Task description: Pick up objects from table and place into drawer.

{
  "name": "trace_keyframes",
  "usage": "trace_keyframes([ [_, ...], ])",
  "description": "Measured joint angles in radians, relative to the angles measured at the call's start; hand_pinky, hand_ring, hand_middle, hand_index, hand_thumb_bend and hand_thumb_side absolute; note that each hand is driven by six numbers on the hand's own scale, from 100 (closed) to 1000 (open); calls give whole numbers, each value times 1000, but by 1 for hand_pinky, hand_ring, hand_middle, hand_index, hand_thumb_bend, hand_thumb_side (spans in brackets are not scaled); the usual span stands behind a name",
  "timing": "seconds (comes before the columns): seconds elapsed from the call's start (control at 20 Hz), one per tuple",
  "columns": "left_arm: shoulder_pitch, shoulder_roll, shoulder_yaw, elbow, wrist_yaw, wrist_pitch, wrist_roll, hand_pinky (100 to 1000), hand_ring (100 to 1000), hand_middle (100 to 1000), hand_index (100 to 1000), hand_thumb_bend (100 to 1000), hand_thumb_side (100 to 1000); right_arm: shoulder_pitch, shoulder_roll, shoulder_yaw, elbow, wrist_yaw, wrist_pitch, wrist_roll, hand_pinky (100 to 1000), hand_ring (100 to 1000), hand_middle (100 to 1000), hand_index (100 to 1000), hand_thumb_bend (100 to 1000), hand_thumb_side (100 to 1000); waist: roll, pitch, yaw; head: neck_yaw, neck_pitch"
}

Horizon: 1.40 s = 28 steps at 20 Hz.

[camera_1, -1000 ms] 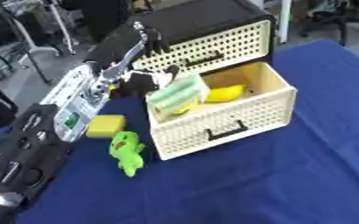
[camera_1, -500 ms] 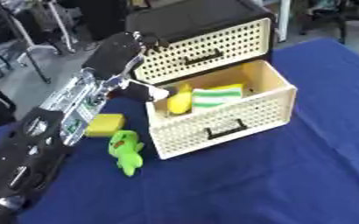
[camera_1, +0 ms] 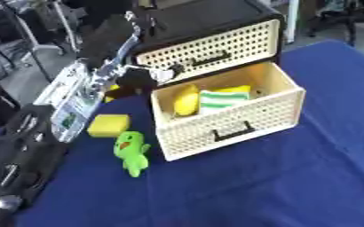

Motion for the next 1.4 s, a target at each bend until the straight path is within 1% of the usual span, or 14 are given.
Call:
trace_keyframes([
  [0.1, 7, 20, 4, -61, 119, 41, -27, 210, 442, 485, 738, 470, 545, 8, 0, -2, 0, 0, 0, -2, 557, 648, 587, 775, 100, 900, -1, 0, 7, -3, 6],
  [0.25, 12, 53, 9, -141, 256, 101, -59, 199, 426, 468, 718, 435, 546, 16, 0, -6, 0, 1, 3, -5, 557, 648, 586, 775, 100, 900, -10, -1, 16, -9, 10],
  [0.5, 21, 97, 37, -260, 387, 178, -54, 201, 416, 469, 714, 384, 563, 24, 0, -6, 0, 4, 4, -7, 558, 649, 587, 774, 100, 901, -20, -1, 29, -15, 16],
  [0.6, 28, 112, 56, -308, 430, 201, -34, 215, 419, 484, 726, 338, 604, 25, -1, -6, 0, 5, 2, -8, 558, 649, 588, 773, 100, 901, -26, -1, 36, -16, 19],
  [0.65, 35, 120, 67, -331, 453, 211, -18, 218, 420, 484, 727, 333, 612, 25, -1, -6, 0, 5, 2, -9, 558, 649, 588, 773, 100, 901, -30, -2, 41, -16, 22],
  [0.7, 44, 130, 80, -355, 480, 220, 4, 231, 427, 494, 736, 364, 630, 28, -1, -6, 0, 6, 2, -9, 559, 650, 588, 773, 100, 902, -33, -2, 49, -16, 25],
  [0.75, 55, 141, 94, -381, 510, 228, 30, 236, 429, 495, 737, 373, 630, 33, -2, -6, 0, 7, 1, -9, 559, 650, 589, 773, 100, 902, -37, -2, 57, -16, 26],
  [0.8, 67, 154, 109, -406, 543, 234, 61, 253, 440, 502, 741, 410, 641, 36, -4, -7, 0, 8, 0, -10, 559, 652, 589, 773, 100, 902, -39, -2, 65, -16, 29],
  [1.0, 127, 209, 166, -510, 673, 243, 213, 295, 467, 524, 750, 470, 649, 53, -13, -13, 0, 11, -3, -16, 560, 654, 591, 772, 100, 903, -52, -6, 99, -20, 37],
  [1.25, 214, 278, 222, -636, 799, 232, 409, 343, 505, 557, 773, 559, 670, 80, -21, -23, 0, 22, -10, -27, 561, 654, 591, 772, 100, 904, -72, -9, 135, -25, 48],
  [1.4, 267, 321, 239, -689, 851, 207, 486, 379, 542, 600, 806, 598, 706, 97, -30, -26, 0, 28, -12, -30, 562, 656, 593, 772, 100, 908, -79, -15, 154, -30, 57],
])
